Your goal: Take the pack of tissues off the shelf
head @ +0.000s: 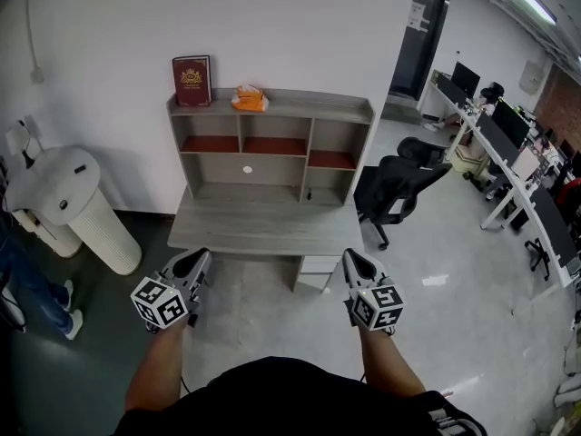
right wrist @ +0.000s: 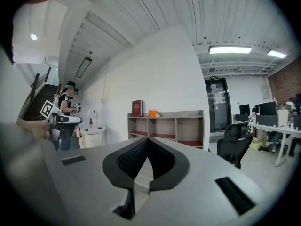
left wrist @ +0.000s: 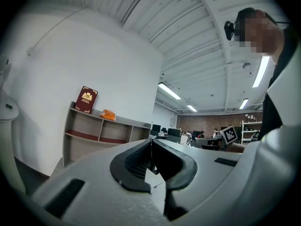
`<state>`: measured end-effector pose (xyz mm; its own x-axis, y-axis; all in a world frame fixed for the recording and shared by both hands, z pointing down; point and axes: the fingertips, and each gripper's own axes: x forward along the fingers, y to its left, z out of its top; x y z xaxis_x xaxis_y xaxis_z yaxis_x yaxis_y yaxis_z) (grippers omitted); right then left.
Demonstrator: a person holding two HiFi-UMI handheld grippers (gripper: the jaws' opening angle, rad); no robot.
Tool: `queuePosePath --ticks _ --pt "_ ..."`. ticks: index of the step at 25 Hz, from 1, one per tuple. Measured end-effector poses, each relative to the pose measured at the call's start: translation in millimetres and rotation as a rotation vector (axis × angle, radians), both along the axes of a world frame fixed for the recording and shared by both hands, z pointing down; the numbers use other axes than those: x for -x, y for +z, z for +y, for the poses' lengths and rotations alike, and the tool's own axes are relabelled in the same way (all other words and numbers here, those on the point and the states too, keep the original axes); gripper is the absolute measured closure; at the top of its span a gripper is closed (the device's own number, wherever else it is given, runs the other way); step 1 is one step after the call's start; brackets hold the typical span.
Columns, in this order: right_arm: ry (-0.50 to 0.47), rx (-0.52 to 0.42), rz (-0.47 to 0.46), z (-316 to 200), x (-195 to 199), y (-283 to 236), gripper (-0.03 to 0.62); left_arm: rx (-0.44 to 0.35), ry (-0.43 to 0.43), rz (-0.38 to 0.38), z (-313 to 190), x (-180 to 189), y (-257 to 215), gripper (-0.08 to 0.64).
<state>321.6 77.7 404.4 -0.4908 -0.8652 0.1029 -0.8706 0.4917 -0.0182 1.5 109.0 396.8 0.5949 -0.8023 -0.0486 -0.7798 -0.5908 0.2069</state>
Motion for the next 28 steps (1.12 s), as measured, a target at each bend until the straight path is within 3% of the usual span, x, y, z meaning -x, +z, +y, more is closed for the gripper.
queuePosePath --ticks 14,20,28 --pt "0.013 0.041 0.024 -28 -23 13 0.584 0.013 0.027 -0.023 -29 -23 14 0.541" --pt "0.019 0.064 0.055 -60 2 25 0.584 0.054 0.041 -0.001 -70 2 38 0.541" --pt "0.075 0.067 0.079 -148 50 21 0.584 0.055 0.088 0.006 -171 52 47 0.541"
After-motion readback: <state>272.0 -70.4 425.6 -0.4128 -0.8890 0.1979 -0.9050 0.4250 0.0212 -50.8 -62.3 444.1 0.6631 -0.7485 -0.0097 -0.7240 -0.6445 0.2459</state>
